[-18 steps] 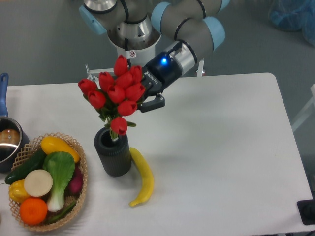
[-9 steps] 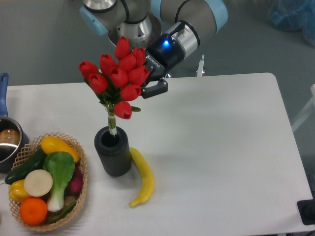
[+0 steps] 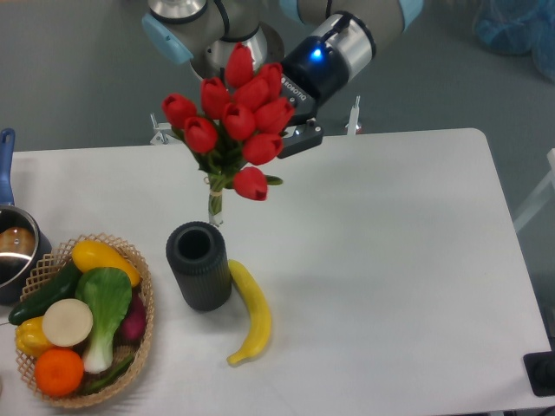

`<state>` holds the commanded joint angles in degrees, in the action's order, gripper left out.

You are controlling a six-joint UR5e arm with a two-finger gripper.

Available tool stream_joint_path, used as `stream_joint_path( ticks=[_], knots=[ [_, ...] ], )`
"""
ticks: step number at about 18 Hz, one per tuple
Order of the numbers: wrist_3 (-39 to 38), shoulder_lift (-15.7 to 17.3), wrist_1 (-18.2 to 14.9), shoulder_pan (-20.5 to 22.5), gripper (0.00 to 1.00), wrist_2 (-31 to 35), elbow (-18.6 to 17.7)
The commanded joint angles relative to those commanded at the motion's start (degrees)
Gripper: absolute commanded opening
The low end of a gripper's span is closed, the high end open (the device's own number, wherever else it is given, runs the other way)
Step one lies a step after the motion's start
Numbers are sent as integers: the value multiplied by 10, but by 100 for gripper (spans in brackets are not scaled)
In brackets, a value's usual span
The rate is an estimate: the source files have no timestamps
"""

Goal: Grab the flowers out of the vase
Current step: 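Raise the held tulips higher and away from the vase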

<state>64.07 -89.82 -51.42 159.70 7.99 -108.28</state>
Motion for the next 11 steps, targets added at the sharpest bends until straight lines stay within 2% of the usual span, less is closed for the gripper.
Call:
stream_joint_path(
  ticks=[5, 7, 11],
  knots=[
    [5, -30, 0, 7, 41, 19, 5],
    [6, -47, 2, 6, 41, 20, 18],
    [6, -47, 3, 6, 41, 49, 21]
  ],
)
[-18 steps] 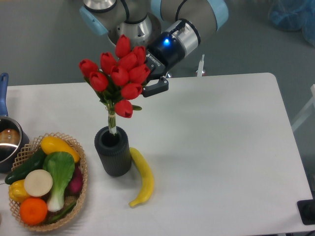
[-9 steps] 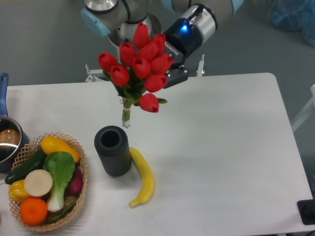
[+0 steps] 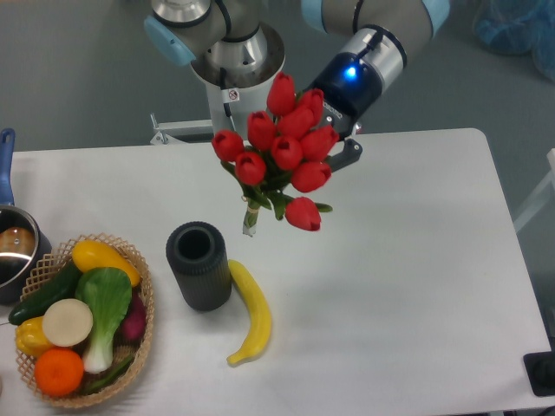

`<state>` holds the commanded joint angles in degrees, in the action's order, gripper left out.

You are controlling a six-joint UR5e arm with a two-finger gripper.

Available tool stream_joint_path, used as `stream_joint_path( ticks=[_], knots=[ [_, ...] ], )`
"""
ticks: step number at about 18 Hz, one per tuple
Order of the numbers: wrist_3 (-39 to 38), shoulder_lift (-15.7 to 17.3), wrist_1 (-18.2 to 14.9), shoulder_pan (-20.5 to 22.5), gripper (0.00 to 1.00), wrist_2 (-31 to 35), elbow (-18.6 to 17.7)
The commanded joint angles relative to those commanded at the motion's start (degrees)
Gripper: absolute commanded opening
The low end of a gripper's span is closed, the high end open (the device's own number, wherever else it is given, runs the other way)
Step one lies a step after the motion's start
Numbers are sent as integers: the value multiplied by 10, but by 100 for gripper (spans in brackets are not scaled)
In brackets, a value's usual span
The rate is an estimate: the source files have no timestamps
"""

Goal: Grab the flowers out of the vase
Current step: 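Raise the held tulips higher and away from the vase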

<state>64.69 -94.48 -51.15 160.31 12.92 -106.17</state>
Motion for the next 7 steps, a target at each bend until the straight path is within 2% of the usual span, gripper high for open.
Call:
stream_joint_path(
  ticks=[7],
  knots=[
    [1, 4, 2, 1, 41, 4, -6]
  ],
)
